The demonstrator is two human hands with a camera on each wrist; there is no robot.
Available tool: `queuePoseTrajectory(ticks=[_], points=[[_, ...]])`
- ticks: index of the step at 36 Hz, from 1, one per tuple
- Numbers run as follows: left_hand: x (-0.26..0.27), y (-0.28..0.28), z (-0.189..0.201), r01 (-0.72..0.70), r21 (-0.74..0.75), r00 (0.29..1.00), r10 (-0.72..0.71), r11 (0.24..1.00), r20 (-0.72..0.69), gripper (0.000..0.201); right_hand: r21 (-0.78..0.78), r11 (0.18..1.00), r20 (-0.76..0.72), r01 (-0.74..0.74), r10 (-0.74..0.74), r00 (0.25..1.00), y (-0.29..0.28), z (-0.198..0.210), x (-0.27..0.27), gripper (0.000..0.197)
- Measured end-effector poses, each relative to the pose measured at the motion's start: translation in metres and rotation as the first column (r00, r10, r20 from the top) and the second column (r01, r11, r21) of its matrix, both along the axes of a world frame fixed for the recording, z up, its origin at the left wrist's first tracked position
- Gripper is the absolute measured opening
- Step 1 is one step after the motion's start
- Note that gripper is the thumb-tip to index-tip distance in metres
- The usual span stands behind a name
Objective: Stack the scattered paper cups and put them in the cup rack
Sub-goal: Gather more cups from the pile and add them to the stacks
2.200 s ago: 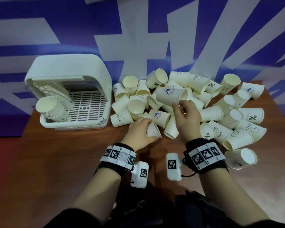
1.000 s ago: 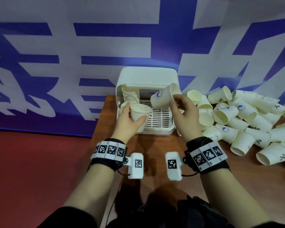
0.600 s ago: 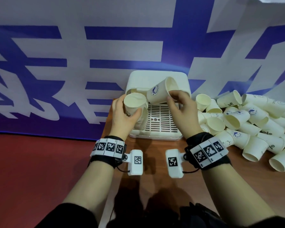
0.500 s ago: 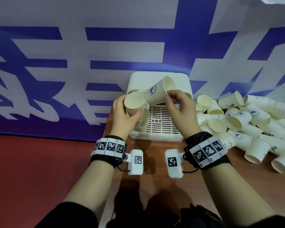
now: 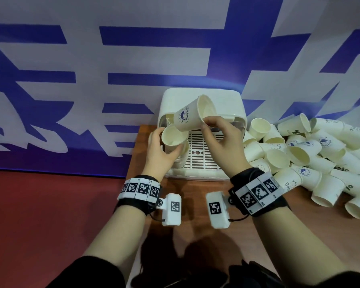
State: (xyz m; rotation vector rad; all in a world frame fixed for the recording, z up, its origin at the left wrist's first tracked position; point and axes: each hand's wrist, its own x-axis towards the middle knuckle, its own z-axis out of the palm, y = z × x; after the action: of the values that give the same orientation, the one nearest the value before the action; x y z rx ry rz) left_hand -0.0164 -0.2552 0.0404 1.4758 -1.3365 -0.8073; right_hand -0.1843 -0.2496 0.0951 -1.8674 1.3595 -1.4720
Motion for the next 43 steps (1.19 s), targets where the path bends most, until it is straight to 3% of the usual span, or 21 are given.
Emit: queuePoseTrajectory(ticks=[11,22,26,30,37,43], points=[[-0.001,-0.005,-0.023,0.039,0.036,0.999,-0.040,0.999,0.011,0.063,0.035,0.988,-0.230,-0.151,0.155,0.961,-0.005,-0.014,0.006,0.014],[0.007,0.000,-0.040,0.046,0.081,0.994,-0.053,0.996,0.099,0.076,0.095,0.979,-0.578,-0.181,0.203,0.790,-0.017,-0.045,0.015,0.034],[0.012,-0.002,-0.045,0.059,0.104,0.993,-0.069,0.993,0.095,0.075,0.156,0.957,-0.569,-0.245,0.290,0.769,-0.019,-0.055,0.017,0.034],[0.018,-0.001,-0.046,0.067,0.087,0.994,-0.073,0.994,0.075,0.069,0.159,0.961,-0.574,-0.224,0.275,0.771,-0.020,-0.065,0.018,0.022],[0.020,0.003,-0.041,0.104,0.142,0.994,-0.106,0.984,0.007,0.065,0.274,0.934,-0.444,-0.230,0.335,0.831,-0.019,-0.070,0.017,0.018],[0.015,0.002,-0.038,0.046,0.144,0.991,-0.028,0.988,-0.127,0.039,0.347,0.910,-0.389,-0.226,0.359,0.849,-0.016,-0.069,0.017,0.021]])
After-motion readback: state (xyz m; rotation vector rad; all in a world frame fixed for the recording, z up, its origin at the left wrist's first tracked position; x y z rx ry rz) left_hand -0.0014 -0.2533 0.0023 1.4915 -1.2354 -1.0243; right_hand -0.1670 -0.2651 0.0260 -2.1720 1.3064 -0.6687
